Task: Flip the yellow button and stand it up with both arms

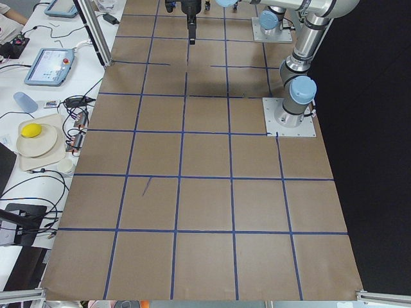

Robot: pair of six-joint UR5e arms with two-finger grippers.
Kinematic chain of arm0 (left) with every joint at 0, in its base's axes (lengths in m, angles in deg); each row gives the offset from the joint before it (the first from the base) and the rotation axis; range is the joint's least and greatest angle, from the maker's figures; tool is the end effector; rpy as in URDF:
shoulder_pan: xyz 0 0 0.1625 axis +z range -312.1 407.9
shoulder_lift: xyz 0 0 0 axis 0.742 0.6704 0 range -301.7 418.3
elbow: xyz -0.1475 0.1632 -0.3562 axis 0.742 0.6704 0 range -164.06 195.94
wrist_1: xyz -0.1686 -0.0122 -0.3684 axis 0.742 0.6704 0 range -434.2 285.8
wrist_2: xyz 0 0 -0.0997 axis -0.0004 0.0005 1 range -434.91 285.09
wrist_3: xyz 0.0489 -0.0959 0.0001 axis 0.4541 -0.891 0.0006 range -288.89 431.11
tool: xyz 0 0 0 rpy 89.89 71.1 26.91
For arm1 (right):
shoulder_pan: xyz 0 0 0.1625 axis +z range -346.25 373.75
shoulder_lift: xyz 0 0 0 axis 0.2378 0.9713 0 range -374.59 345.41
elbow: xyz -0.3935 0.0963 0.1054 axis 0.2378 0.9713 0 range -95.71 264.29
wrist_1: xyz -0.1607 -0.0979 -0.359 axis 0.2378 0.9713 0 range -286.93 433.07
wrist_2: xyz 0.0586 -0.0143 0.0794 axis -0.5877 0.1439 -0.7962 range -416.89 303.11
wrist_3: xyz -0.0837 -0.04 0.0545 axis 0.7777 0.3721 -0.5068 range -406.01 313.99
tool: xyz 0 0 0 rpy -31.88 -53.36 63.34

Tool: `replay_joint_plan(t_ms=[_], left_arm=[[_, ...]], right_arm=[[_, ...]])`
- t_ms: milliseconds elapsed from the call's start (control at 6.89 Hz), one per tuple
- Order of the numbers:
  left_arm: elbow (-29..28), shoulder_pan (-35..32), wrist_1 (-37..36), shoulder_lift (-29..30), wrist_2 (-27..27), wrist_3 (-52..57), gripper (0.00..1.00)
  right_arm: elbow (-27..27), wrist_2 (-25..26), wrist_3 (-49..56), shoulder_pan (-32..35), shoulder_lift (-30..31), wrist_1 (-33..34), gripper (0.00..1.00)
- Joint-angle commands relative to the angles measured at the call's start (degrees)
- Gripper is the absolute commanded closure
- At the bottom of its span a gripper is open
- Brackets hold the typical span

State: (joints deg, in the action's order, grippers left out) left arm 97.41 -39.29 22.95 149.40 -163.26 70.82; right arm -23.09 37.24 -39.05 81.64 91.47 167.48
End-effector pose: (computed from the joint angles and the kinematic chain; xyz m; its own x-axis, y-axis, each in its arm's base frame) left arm -0.1124 -0.4939 0.5234 -0.9981 -0.0538 0.0288 -0.0540 0.9985 -0.0046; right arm -0.0239 -0.3921 0.4542 -0.9613 0.2642 0.0779 0.2614 0.9642 -0.0447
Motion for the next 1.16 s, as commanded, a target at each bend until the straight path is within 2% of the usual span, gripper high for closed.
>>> replay_joint_plan(t_ms=[0, 290, 580, 1015], left_arm=[[-0.1, 0.0, 0.0, -0.1, -1.4, 0.9, 0.01], [0.4, 0.6, 0.0, -0.5, -1.3, 3.5, 0.00], [0.5, 0.6, 0.0, 0.0, -0.9, 3.5, 0.00], [0.0, 0.6, 0.0, 0.6, -0.7, 3.5, 0.00]], right_arm=[[4.1, -0.3, -7.9, 6.6, -3.3, -6.3, 0.00], [7.2, -0.6, -13.4, 16.9, -7.4, -3.0, 0.00], [16.5, -0.5, -14.3, 24.1, -15.9, -3.8, 0.00], [16.4, 0.1, -14.1, 24.1, -15.5, -5.8, 0.00]])
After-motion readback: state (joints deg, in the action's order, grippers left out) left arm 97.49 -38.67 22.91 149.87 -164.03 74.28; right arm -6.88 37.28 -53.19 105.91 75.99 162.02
